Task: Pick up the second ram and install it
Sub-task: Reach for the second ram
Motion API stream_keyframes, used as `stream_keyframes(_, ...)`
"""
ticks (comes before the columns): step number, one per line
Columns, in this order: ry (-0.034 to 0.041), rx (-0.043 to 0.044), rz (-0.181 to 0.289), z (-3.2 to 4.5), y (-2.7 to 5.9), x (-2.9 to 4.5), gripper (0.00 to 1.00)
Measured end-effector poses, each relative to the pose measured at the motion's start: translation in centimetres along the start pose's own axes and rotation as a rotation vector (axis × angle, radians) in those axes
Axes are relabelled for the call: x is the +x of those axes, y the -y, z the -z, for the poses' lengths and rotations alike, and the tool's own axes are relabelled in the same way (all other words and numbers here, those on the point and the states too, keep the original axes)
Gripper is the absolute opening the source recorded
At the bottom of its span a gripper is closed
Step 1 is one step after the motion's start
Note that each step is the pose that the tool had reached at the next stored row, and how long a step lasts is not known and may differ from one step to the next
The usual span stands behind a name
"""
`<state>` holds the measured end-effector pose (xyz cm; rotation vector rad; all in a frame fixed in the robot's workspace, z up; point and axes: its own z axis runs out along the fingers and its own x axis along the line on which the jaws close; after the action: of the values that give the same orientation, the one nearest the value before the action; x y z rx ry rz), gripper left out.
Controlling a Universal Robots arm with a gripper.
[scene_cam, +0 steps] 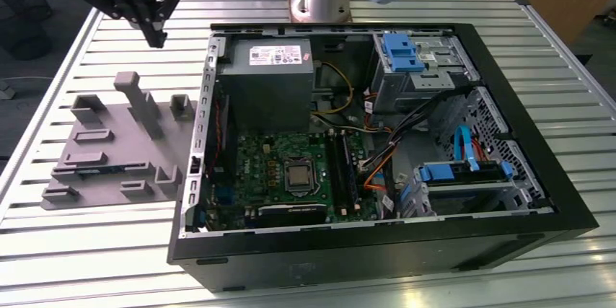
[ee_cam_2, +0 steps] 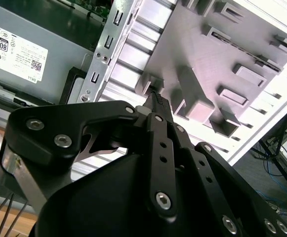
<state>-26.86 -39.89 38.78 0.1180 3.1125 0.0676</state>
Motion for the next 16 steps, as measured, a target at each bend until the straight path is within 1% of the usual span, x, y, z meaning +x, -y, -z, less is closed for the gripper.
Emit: stream_keyframes(16,0.0,0.0,0.0,-0.07,0.03,0.39,0.11)
